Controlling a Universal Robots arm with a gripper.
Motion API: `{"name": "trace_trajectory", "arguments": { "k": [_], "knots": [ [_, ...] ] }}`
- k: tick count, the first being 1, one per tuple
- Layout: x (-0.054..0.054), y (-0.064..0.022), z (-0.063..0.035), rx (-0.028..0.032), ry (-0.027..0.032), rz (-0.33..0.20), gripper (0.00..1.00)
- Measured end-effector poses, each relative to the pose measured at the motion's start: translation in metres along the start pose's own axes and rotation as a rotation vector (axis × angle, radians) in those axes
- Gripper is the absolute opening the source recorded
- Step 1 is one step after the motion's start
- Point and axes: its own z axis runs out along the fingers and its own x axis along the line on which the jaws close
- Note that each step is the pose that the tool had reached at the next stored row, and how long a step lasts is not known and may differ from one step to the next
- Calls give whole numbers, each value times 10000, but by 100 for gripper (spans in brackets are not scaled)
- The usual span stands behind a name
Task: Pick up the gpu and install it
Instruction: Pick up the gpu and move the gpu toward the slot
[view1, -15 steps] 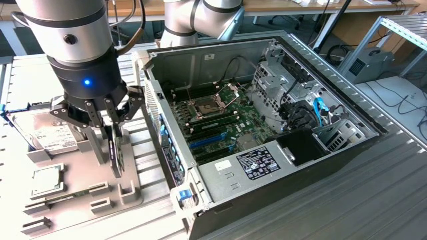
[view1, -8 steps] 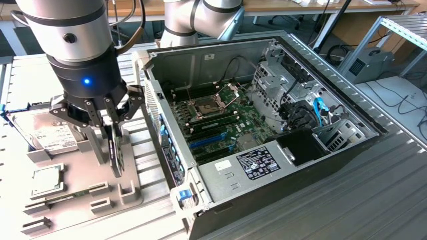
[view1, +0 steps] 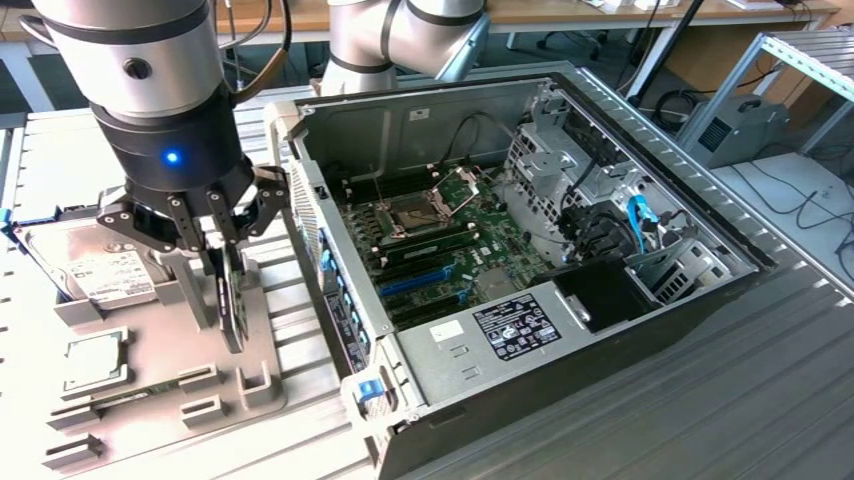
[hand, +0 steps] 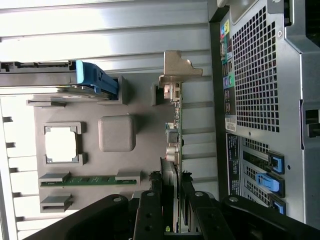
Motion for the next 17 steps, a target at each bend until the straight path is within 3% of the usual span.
{"name": "trace_trajectory", "arguments": {
  "k": [17],
  "knots": [
    [-1, 0, -31, -1, 0, -1, 26]
  ]
}}
